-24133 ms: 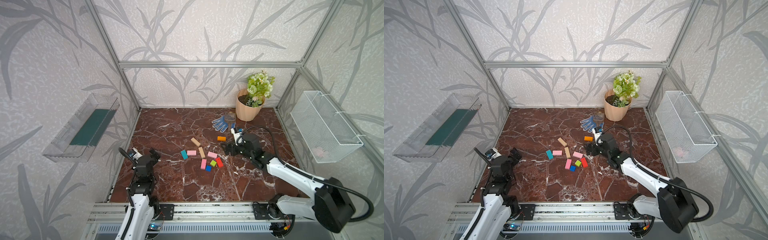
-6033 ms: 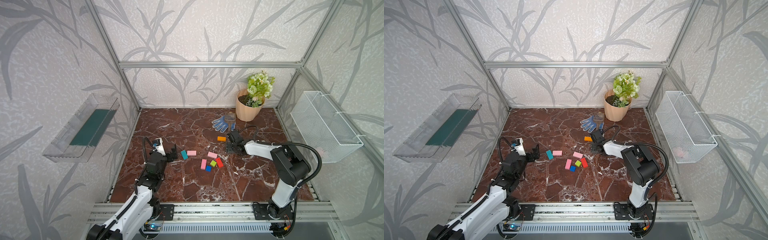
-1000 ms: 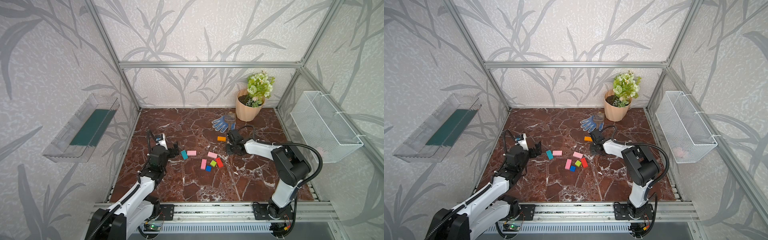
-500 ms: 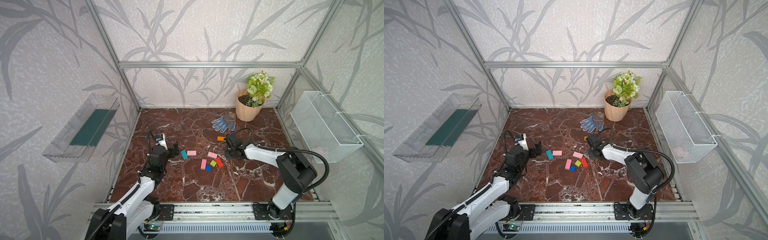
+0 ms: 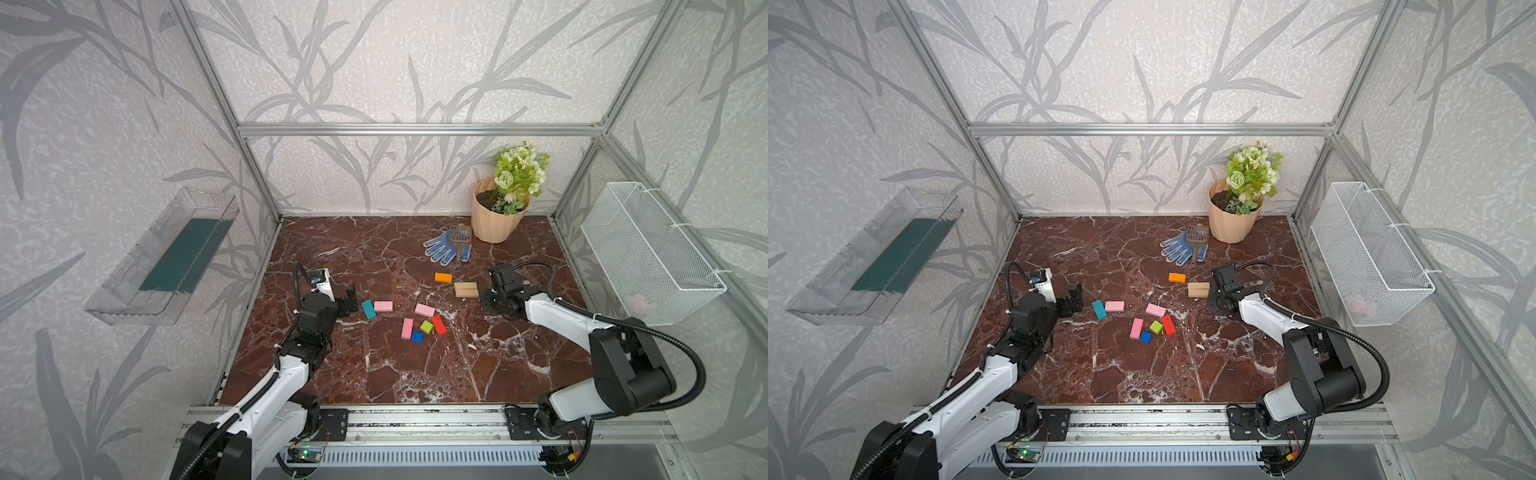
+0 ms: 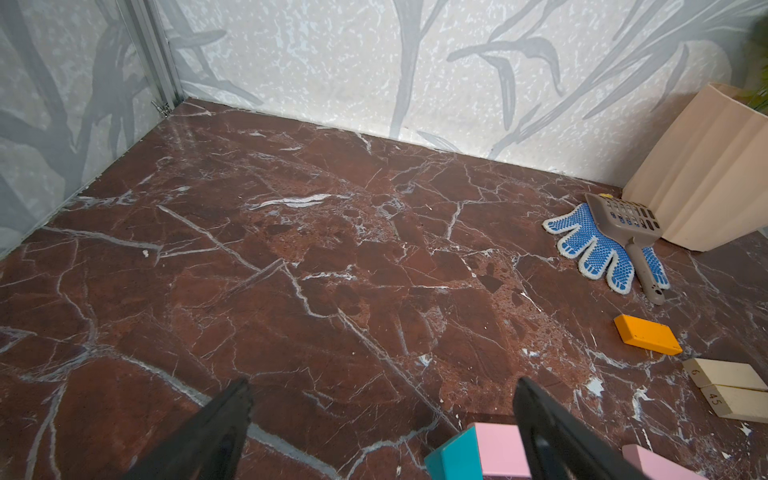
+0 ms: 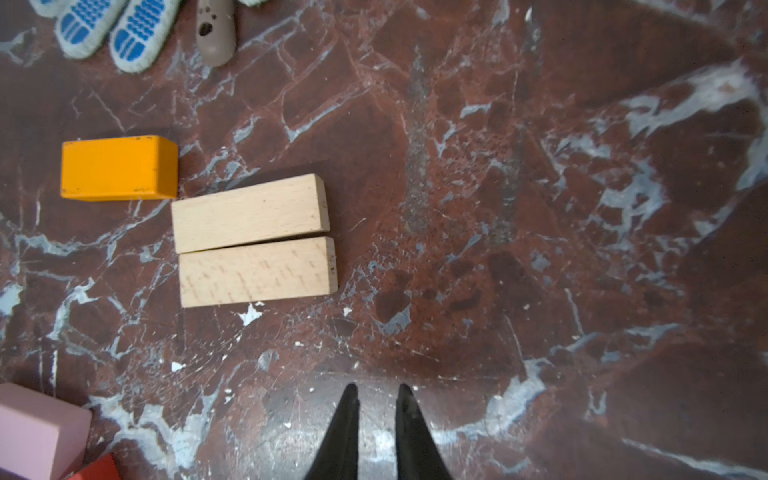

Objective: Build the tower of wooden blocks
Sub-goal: 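Lower the right gripper to push the two wooden blocks together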

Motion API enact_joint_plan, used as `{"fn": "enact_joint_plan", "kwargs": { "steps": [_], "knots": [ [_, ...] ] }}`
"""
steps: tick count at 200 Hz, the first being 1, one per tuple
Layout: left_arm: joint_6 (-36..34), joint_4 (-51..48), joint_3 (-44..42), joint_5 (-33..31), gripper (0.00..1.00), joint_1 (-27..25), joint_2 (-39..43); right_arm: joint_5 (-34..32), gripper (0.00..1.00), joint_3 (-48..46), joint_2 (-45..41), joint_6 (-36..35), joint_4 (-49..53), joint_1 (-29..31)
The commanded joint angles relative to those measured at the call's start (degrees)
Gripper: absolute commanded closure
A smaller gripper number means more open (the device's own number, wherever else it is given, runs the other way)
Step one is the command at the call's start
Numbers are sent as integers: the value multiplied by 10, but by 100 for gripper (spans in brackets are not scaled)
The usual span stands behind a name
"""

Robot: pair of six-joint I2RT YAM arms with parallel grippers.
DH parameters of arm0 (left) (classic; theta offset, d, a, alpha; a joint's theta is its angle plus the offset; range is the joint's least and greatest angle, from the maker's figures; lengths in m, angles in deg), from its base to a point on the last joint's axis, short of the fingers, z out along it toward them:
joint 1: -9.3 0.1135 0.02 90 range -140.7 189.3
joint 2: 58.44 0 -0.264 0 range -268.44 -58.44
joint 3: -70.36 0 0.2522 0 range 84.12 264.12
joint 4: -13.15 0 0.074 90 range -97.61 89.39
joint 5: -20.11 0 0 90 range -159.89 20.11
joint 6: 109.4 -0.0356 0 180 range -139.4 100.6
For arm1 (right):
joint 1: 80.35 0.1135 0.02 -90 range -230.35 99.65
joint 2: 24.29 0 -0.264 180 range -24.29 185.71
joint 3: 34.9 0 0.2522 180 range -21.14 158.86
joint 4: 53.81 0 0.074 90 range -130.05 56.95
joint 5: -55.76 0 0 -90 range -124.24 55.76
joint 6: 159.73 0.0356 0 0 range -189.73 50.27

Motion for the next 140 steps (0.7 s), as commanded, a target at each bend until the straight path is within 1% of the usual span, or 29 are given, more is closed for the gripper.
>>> {"fn": "enact_joint_plan", "kwargs": {
  "steps": [1, 37, 89, 140],
  "knots": [
    [-1, 6, -1, -4, 1, -3, -3, 34, 84, 28, 39, 11, -15, -5],
    [-1, 8, -2, -4, 1, -3, -2, 45, 87, 44, 77, 9, -24, -5],
    [-2, 8, 0, -4, 1, -3, -5, 28, 86, 46, 80, 1, -21, -5],
    [-2, 8, 1, -4, 1, -4, -7, 26, 86, 55, 98, -4, -26, -5]
  ]
}}
